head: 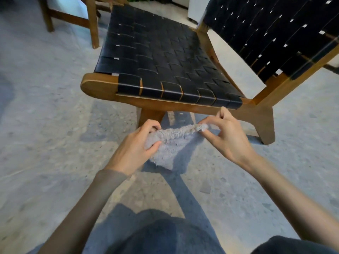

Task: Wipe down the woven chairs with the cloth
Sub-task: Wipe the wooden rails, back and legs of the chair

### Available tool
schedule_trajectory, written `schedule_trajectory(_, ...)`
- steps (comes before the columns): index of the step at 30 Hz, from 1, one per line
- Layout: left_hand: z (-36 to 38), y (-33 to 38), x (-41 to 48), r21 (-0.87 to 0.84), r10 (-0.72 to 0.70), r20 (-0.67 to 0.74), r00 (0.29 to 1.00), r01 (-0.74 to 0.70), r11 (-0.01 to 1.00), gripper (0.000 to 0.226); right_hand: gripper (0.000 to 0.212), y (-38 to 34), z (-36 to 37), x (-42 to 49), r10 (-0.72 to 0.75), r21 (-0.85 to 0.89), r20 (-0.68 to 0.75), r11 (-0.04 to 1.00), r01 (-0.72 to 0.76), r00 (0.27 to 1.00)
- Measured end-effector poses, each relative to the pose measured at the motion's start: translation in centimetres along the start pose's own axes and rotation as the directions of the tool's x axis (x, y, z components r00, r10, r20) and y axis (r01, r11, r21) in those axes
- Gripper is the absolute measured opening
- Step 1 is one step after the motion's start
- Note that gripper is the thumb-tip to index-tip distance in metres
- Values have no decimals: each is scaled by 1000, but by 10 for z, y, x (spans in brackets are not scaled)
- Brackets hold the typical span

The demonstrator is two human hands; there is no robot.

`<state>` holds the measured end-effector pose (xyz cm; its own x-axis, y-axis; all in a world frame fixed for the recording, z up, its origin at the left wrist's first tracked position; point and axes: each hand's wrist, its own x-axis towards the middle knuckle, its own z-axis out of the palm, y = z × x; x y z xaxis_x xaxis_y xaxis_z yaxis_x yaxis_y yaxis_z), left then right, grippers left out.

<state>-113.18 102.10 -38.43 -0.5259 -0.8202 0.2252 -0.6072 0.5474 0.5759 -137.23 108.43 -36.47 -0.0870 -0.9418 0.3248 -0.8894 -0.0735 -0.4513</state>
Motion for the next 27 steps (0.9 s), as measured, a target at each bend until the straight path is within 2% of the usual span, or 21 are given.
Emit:
schedule_trajectory(3, -22, -11, -5, -23, -61, -29, 998, 60, 998, 35, 8, -20, 3, 11, -39, 85, -7, 996, 40, 999)
schedule_trajectory(5, -37, -17, -8, 52, -46, -181, 982, 56, 997, 24, 10, -37, 7, 21, -37, 183, -22, 982, 40, 999)
schedule_trajectory(8, -63, -27, -12, 190, -19, -474, 881, 123, 974, 21, 12, -66, 8, 37, -26, 488, 0, 873, 23, 1000)
schedule_trajectory(11, -80, -24, -5, 211, 21, -647, 762, 152, 966, 24, 11, -87, 5, 49, 13, 722, 37, 691, -36, 999)
schedule_trajectory(13, -94, -25, 0, 129, -22, -685, 728, 151, 980, 26, 14, -105, 8, 59, 47, 758, 59, 648, -75, 997)
schedule_trajectory(16, -109, -30, 8, 26, -88, -696, 713, 147, 989, 26, 18, -122, 8, 70, 92, 741, 74, 661, -116, 993)
schedule_trajectory(19, -111, -38, 5, -96, -171, -690, 703, 145, 985, 23, 18, -126, 8, 72, 54, 734, 77, 672, -93, 996)
schedule_trajectory(21, -108, -43, -2, -135, -245, -695, 676, 212, 968, 28, 14, -128, 11, 70, -10, 742, 84, 668, -56, 996)
schedule_trajectory(22, -106, -44, -6, -120, -251, -689, 679, 235, 965, 39, 13, -129, 14, 69, -45, 740, 89, 671, -36, 995)
schedule_trajectory(23, -102, -44, -10, -75, -214, -667, 714, 221, 972, 47, 13, -131, 16, 68, -80, 737, 96, 675, -17, 992)
schedule_trajectory(25, -92, -44, -16, 60, -66, -556, 828, 120, 991, 55, 14, -134, 21, 68, -137, 733, 112, 680, 11, 984)
schedule_trajectory(27, -80, -42, -18, 158, 22, -425, 905, 50, 986, 63, 14, -137, 23, 68, -178, 715, 123, 698, 37, 976)
